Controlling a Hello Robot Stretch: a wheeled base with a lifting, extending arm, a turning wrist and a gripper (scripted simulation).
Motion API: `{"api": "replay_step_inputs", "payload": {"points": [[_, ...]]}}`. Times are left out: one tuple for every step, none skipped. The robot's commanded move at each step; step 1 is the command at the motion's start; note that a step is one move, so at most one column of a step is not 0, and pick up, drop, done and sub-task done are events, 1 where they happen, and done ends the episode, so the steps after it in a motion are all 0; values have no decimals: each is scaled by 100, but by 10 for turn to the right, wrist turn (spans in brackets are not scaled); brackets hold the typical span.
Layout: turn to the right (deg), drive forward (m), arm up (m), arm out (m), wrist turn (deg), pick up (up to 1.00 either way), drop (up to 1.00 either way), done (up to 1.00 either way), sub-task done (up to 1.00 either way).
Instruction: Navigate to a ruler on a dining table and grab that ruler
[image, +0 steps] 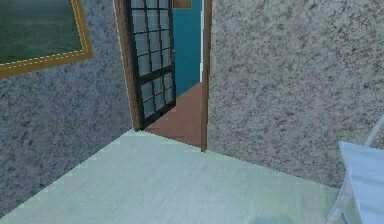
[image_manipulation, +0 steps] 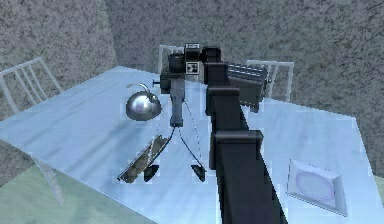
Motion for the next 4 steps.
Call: {"api": "replay_step_inputs", "payload": {"points": [[0, 0, 0, 0, 450, 0, 0, 0, 0], [0, 0, 0, 0, 450, 0, 0, 0, 0], [0, 0, 0, 0, 450, 0, 0, 0, 0], [0, 0, 0, 0, 60, 0, 0, 0, 0]]}}
